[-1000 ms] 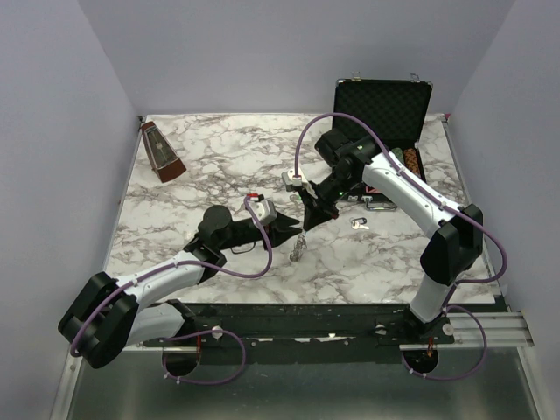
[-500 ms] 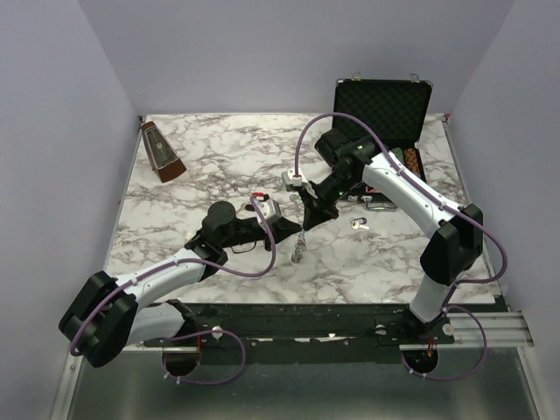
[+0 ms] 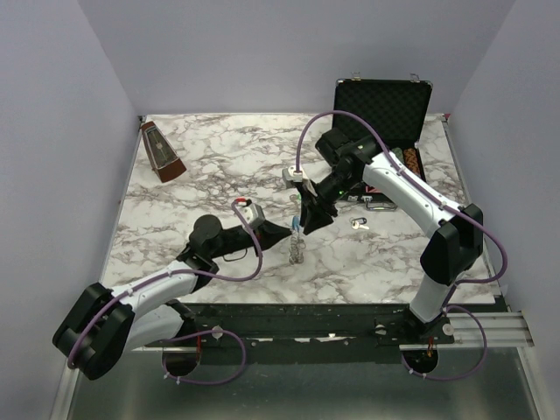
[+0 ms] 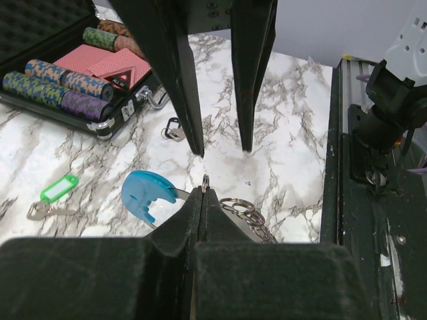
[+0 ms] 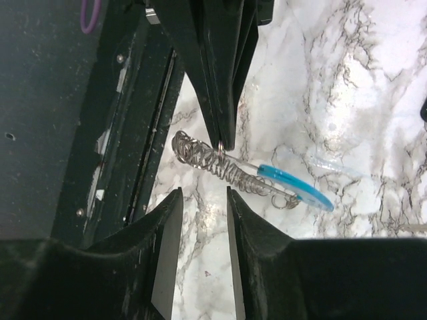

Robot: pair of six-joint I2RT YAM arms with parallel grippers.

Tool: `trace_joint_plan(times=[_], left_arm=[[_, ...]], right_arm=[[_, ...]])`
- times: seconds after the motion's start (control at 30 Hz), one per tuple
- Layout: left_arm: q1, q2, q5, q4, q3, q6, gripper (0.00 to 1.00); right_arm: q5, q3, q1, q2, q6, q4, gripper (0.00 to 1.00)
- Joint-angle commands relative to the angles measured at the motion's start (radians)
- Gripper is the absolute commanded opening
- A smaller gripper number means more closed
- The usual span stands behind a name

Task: Put the keys on the keyring

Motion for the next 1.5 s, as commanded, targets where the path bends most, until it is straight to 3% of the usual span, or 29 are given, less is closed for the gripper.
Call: trace_joint_plan(times=[0.0, 0.23, 0.5, 1.2, 1.47], left_arm=[[0.019, -0.077, -0.043, 0.308, -0.117, -0.111, 0.0], [0.028, -0.066, -0.041, 0.53, -0.205, -0.208, 0.0], [0.036, 0.024, -0.011, 0.714, -0.225, -0.305, 0.0], [0.039, 0.057, 0.042, 0.708, -0.194, -0.349, 0.0], [0.039, 0.054, 0.034, 0.684, -0.185, -0.348, 0.0]], right_arm=[[-0.125, -0.031, -0.017, -0.028, -0.012, 0.009, 0.42], [-0.342, -0.173, -0.018, -0.046, -0.18, 0.05, 0.45], [-0.389, -0.177, -0.017, -0.04, -0.174, 0.067, 0.46], [-0.354, -0.206, -0.02, -0.022, 0.059, 0.251, 0.45], [-0.353, -0.226, -0.012, -0.007, 0.091, 0.276, 0.37]])
